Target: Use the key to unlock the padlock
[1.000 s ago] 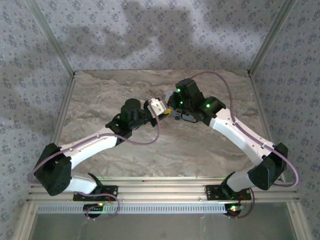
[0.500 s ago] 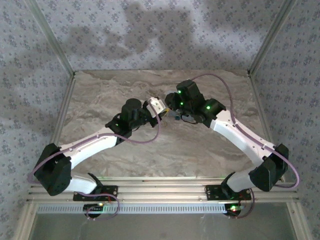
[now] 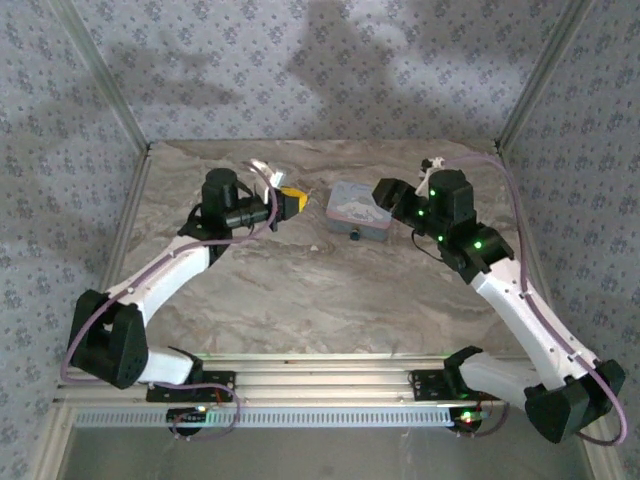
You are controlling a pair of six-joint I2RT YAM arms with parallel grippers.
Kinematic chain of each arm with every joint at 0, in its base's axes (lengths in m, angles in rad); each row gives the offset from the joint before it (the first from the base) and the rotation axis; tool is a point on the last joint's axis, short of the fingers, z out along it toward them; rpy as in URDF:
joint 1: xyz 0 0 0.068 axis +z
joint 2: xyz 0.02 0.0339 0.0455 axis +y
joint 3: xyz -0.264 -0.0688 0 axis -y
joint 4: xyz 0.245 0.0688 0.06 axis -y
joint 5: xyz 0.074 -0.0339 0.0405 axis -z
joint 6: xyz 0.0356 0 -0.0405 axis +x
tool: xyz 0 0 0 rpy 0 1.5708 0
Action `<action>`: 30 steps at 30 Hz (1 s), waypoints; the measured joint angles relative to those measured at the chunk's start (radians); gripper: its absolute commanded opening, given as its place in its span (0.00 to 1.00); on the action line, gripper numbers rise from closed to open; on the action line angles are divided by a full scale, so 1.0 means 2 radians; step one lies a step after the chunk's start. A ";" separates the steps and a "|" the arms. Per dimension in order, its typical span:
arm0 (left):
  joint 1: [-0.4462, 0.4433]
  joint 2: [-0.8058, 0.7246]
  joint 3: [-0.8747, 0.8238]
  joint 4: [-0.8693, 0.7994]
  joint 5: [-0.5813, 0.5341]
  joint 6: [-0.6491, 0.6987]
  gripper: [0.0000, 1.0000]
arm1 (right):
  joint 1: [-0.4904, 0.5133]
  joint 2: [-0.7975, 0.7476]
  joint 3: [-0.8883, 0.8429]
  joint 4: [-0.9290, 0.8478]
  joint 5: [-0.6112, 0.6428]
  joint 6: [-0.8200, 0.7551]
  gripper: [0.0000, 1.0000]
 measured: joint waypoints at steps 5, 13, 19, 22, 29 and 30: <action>-0.002 0.031 0.058 0.001 0.113 -0.051 0.00 | 0.004 0.011 0.001 0.040 -0.086 -0.039 0.41; -0.022 0.045 0.082 -0.023 0.201 -0.070 0.00 | 0.026 0.040 0.014 0.053 -0.167 -0.093 0.53; -0.039 0.059 0.126 -0.070 0.241 -0.050 0.00 | 0.029 0.060 0.017 0.076 -0.219 -0.101 0.47; -0.039 0.059 0.132 -0.086 0.250 -0.044 0.00 | 0.031 0.065 0.017 0.081 -0.236 -0.105 0.41; -0.039 0.064 0.138 -0.105 0.254 -0.038 0.00 | 0.032 0.065 0.018 0.087 -0.251 -0.111 0.09; -0.039 0.064 0.138 -0.107 0.254 -0.037 0.00 | 0.032 0.065 0.019 0.087 -0.251 -0.113 0.02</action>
